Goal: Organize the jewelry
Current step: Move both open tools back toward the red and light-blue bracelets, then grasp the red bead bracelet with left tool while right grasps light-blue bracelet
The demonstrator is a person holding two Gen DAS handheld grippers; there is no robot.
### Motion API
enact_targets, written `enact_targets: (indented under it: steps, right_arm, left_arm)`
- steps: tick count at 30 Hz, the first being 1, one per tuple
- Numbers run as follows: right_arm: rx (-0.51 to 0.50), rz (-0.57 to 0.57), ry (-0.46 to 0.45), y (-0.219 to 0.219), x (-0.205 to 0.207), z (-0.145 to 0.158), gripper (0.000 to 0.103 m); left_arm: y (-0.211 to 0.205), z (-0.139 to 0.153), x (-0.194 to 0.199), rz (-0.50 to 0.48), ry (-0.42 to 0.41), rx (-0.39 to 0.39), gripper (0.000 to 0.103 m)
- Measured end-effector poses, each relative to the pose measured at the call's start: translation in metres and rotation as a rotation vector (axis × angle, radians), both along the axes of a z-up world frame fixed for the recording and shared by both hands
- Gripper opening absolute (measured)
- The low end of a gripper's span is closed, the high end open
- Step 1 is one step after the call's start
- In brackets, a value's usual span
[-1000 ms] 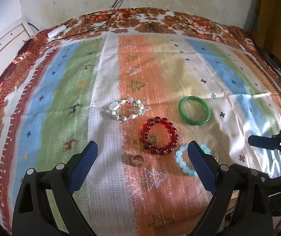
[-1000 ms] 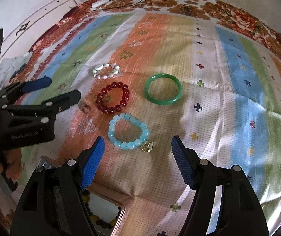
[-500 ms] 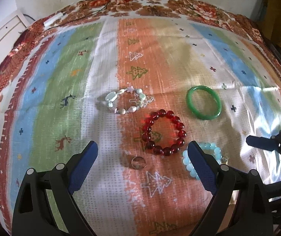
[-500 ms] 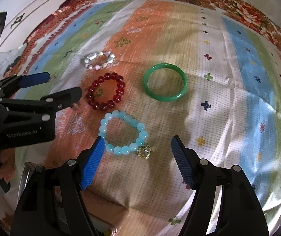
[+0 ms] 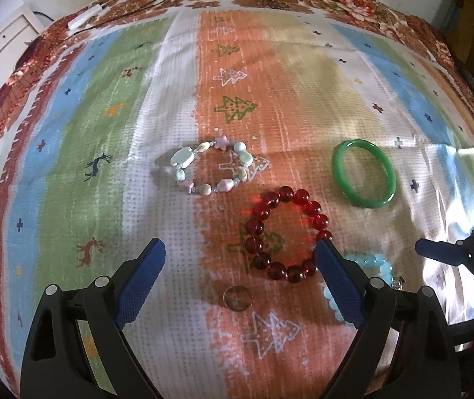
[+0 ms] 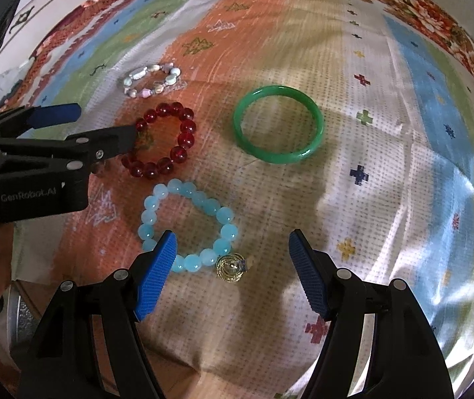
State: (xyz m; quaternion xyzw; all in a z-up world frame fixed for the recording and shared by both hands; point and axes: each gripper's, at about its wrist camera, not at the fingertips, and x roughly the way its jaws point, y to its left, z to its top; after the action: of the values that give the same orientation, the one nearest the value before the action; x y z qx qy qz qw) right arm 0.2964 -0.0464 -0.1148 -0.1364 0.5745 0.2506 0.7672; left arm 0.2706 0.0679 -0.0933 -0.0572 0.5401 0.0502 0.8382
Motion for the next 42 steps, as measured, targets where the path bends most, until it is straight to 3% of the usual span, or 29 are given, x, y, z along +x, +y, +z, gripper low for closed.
enact_targets:
  steps: [9, 18, 20, 21, 24, 26, 28, 33, 42]
  right_arm:
    - [-0.028, 0.004, 0.008, 0.006, 0.009, -0.011, 0.07]
    - [-0.023, 0.028, -0.007, 0.011, 0.01, -0.014, 0.069]
    - [-0.027, 0.026, -0.01, 0.012, 0.011, -0.014, 0.051]
    - [-0.029, 0.023, -0.01, 0.011, 0.012, -0.014, 0.047]
    - [-0.025, 0.024, -0.006, 0.008, 0.012, -0.014, 0.033]
    - [-0.019, 0.025, -0.001, 0.006, 0.012, -0.015, 0.014]
    - [-0.019, 0.027, -0.003, 0.004, 0.01, -0.014, 0.013]
    - [-0.018, 0.033, -0.034, 0.003, 0.006, -0.005, 0.012]
    - [0.008, 0.056, -0.089, 0.008, -0.006, 0.017, 0.012]
  left_arm:
    - [-0.002, -0.01, 0.009, -0.024, 0.016, -0.002, 0.085]
    - [0.006, -0.024, 0.015, -0.025, 0.055, -0.031, 0.072]
    - [0.008, -0.026, 0.015, -0.025, 0.057, -0.031, 0.069]
    - [0.007, -0.026, 0.015, -0.029, 0.057, -0.025, 0.069]
    - [0.003, -0.028, 0.013, -0.048, 0.046, 0.034, 0.054]
    - [0.003, -0.028, 0.012, -0.059, 0.035, 0.039, 0.032]
    - [0.006, -0.027, 0.012, -0.056, 0.037, 0.025, 0.015]
    - [0.012, -0.022, 0.008, -0.054, 0.034, -0.041, 0.013]
    - [0.002, -0.001, 0.003, -0.091, -0.026, -0.03, 0.013]
